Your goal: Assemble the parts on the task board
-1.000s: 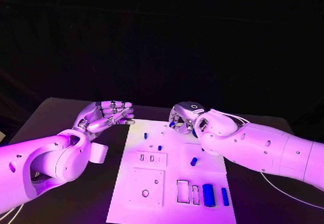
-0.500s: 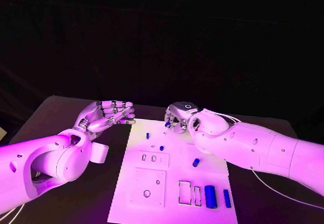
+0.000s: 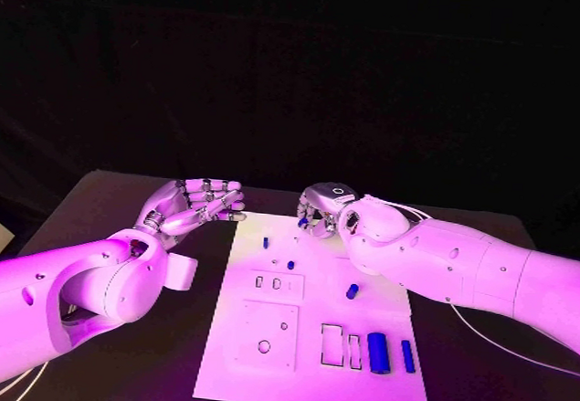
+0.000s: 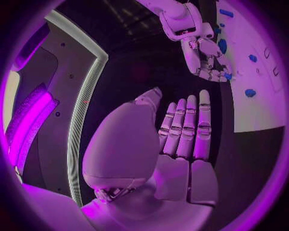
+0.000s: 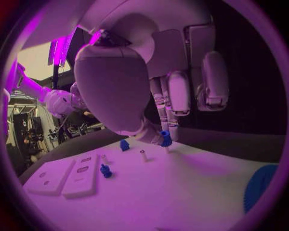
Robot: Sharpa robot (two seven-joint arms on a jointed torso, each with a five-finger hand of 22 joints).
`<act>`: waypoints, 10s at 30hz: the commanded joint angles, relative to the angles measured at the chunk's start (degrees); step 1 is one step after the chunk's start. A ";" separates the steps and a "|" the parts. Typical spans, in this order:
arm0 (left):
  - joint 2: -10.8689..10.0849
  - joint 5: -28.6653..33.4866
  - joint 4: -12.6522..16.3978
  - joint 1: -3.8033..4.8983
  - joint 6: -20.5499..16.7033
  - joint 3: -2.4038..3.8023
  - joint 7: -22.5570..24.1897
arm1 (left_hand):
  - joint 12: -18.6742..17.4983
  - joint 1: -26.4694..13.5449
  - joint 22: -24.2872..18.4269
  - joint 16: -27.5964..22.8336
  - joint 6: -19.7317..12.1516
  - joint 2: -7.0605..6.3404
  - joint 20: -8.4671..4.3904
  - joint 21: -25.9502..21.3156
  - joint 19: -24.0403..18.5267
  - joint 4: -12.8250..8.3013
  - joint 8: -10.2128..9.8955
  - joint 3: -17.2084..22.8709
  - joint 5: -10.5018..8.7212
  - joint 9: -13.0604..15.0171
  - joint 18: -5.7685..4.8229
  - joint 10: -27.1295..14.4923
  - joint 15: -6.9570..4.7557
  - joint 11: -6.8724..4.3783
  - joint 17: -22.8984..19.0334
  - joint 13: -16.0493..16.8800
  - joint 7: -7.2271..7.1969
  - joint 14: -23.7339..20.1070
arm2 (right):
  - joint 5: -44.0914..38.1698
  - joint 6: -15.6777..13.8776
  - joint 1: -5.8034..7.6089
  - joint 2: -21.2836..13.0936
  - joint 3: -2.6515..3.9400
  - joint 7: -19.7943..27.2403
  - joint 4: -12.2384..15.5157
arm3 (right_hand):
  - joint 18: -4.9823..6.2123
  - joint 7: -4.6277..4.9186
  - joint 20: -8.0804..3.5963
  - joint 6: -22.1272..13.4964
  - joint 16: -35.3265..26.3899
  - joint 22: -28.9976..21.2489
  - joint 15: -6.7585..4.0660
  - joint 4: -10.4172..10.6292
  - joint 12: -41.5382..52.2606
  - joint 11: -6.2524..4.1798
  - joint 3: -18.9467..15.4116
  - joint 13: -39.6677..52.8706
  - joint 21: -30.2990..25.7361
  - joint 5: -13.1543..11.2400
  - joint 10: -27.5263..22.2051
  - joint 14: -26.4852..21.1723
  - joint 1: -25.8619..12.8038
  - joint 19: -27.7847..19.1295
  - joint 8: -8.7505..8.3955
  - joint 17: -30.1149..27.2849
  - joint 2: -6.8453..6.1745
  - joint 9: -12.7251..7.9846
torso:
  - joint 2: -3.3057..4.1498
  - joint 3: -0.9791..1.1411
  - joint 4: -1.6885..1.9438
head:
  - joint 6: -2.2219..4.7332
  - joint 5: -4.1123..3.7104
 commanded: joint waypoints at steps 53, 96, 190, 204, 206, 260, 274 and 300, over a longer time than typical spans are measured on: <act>-0.27 0.34 -0.09 0.77 1.72 0.04 -0.13 | -0.38 -0.01 -0.04 -0.31 -0.38 -0.06 -0.13 0.12 -0.49 -0.08 0.08 0.55 -0.38 -0.01 0.62 -0.08 0.14 0.45 0.35 -0.07 0.54 -0.40 | 0.26 -1.44 0.07 -4.28 0.22 1.39 3.40 | 2.23 -0.62 1.98 -10.79 -3.76 -3.97 2.39 8.85 1.67 3.28 -30.85 -2.25 -9.84 1.55 -16.95 -1.40 8.18 -3.78 -7.40 -10.96 0.44 -0.12 | -0.02 -0.07 -0.77 | 0.38 0.54; -0.31 0.84 -1.12 0.69 2.67 -0.01 -0.13 | -0.43 -0.08 -0.05 -0.36 -0.43 -0.09 -0.11 0.13 -0.54 -0.07 0.06 0.60 -0.45 -0.02 0.62 -0.11 0.16 0.46 0.45 -0.07 0.53 -0.45 | 23.76 5.09 -0.35 -15.58 1.08 0.53 4.49 | -2.15 2.39 1.18 -14.31 12.47 15.10 1.53 8.57 86.37 1.59 -29.12 83.78 4.13 2.55 17.42 5.52 4.38 5.89 -1.04 24.88 2.23 3.51 | -0.56 0.44 -2.07 | -0.64 -0.35; -0.05 0.71 -1.03 0.69 2.84 -0.02 -0.40 | -0.53 -0.06 -0.05 -0.52 -0.47 0.01 -0.07 0.19 -0.68 -0.16 0.09 0.94 -0.48 -0.01 0.64 -0.10 0.17 0.45 0.80 -0.07 0.50 -0.57 | 0.60 -5.36 -3.49 -2.44 0.69 -2.54 7.79 | -2.15 0.67 -0.32 -5.20 12.54 15.10 -0.14 7.03 86.37 -0.03 -13.28 83.78 4.13 5.19 17.42 5.57 7.27 5.89 -1.09 25.22 0.17 1.52 | -0.58 0.56 -2.12 | -1.09 0.88; 0.17 0.68 -1.22 0.69 2.87 -0.02 -0.43 | -0.53 -0.06 -0.05 -0.52 -0.47 0.01 -0.07 0.19 -0.68 -0.16 0.09 0.94 -0.48 -0.01 0.64 -0.10 0.17 0.45 0.80 -0.07 0.50 -0.57 | 0.62 -4.69 -4.09 -0.20 0.58 -2.15 5.02 | -2.15 0.72 -0.31 -5.30 12.55 15.10 -0.10 7.08 86.37 0.02 -13.08 83.78 4.13 4.86 17.42 5.58 6.90 5.89 -1.27 25.26 0.03 1.43 | -0.59 0.57 -2.12 | -1.13 1.13; 0.20 0.67 -1.23 0.69 2.89 -0.02 -0.44 | -0.53 -0.06 -0.05 -0.52 -0.47 0.01 -0.07 0.19 -0.68 -0.16 0.09 0.94 -0.48 -0.01 0.64 -0.10 0.17 0.45 0.80 -0.07 0.50 -0.57 | 0.65 -4.57 -4.17 -0.02 0.57 -2.09 4.74 | -2.15 0.74 -0.30 -5.31 12.53 15.10 -0.09 7.09 86.37 0.03 -13.03 83.78 4.13 4.73 17.42 5.56 6.78 5.89 -1.31 25.17 -0.01 1.41 | -0.62 0.57 -2.15 | -1.20 1.14; 0.04 0.66 -1.35 0.70 2.82 -0.02 -0.65 | -0.66 -0.19 -0.04 -0.68 -0.57 -0.08 -0.04 0.29 -0.80 -0.24 0.09 1.21 -0.53 -0.02 0.65 -0.16 0.19 0.47 1.20 -0.08 0.49 -0.67 | 5.56 -2.31 -4.64 -1.05 0.46 0.26 4.52 | -2.15 2.49 1.53 -9.34 12.59 15.10 1.72 8.69 86.37 1.74 -25.18 83.78 4.13 2.61 17.42 5.61 -3.59 5.89 -6.24 25.46 4.25 -0.01 | -0.61 0.62 -2.21 | -1.31 0.83; 0.02 0.66 -1.39 0.69 2.77 -0.02 -0.66 | -0.69 -0.23 -0.04 -0.73 -0.62 -0.05 -0.03 0.30 -0.82 -0.23 0.07 1.27 -0.52 -0.02 0.65 -0.22 0.21 0.49 1.26 -0.09 0.50 -0.71 | 6.62 0.06 -4.64 -1.59 0.44 0.00 4.47 | -2.15 1.73 0.93 -7.22 12.67 15.10 1.06 8.74 86.37 1.04 -24.09 83.78 4.13 3.34 17.42 5.70 -5.61 5.89 -5.33 25.84 5.68 0.34 | -0.59 0.58 -2.22 | -1.40 0.85; -0.14 0.66 -1.45 0.69 2.58 -0.02 -0.59 | -0.71 -0.20 -0.04 -0.75 -0.64 -0.01 -0.03 0.31 -0.83 -0.25 0.07 1.33 -0.51 -0.03 0.65 -0.25 0.21 0.49 1.30 -0.10 0.50 -0.72 | 6.35 0.06 -4.63 -3.40 0.26 -0.54 5.85 | -2.15 1.74 0.81 -7.53 12.72 15.10 1.01 8.73 86.37 1.02 -24.18 83.78 4.13 3.03 17.42 5.75 -6.44 5.89 -5.60 26.06 5.12 0.24 | -0.57 0.66 -2.22 | -1.74 0.91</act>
